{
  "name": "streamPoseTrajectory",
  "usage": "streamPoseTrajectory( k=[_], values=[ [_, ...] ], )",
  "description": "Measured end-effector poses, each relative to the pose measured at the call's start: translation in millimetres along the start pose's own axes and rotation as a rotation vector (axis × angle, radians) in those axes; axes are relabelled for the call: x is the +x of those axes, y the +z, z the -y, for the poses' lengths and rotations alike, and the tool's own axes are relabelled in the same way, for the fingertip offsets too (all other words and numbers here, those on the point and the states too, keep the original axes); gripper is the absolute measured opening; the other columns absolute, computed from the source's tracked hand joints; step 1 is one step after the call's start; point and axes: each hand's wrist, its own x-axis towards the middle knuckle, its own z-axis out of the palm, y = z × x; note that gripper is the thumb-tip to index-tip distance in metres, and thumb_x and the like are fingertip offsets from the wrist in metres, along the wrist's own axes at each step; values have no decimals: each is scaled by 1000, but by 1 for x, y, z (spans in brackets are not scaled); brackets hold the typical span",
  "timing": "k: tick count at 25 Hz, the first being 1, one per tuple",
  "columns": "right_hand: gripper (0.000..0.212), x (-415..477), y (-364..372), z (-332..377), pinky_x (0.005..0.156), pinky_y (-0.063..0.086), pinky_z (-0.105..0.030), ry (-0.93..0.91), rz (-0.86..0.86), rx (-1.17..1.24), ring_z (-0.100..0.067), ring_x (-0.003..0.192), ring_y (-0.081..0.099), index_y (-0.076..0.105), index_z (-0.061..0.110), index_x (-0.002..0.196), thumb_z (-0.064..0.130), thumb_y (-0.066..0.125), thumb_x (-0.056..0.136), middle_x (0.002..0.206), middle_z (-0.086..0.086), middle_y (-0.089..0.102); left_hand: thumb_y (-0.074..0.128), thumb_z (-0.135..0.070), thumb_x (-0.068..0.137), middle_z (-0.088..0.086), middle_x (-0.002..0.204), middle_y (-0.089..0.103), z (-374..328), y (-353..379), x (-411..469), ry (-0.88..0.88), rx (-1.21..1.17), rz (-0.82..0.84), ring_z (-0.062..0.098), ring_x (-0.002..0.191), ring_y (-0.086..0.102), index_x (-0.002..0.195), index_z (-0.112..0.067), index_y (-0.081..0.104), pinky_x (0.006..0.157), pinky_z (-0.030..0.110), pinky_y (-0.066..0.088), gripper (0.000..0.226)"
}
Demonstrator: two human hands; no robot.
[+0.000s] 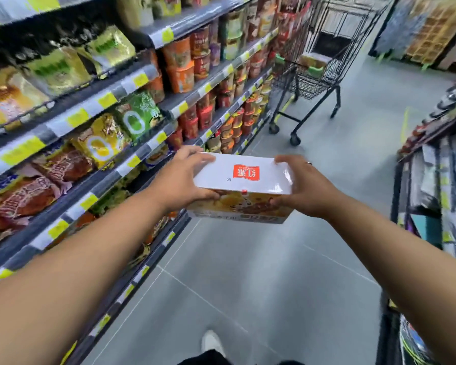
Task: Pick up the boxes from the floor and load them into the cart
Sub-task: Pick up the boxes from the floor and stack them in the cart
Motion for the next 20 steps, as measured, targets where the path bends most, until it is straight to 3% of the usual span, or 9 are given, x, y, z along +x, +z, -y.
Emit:
streamPoseTrajectory(
  k=[10, 20],
  values=[
    [89, 182, -92, -93, 99, 43, -39, 151, -119, 3, -21, 125, 42, 35, 29, 138, 35, 86, 66, 145, 1, 35, 89, -43, 58, -5, 136, 35, -14, 5, 280, 205, 45, 144, 7, 119, 38, 133, -28, 52, 96, 18, 27, 86],
    [83, 409, -200, -219, 97, 41, -34, 101, -78, -56, -22, 124, 43, 39, 25, 135, 34, 86, 67, 146, 1, 35, 89, -45, 56, -5, 136, 33, -29, 43, 548, 146, 45, 150, 6, 119, 34, 134, -28, 51, 100, 21, 26, 88]
  ],
)
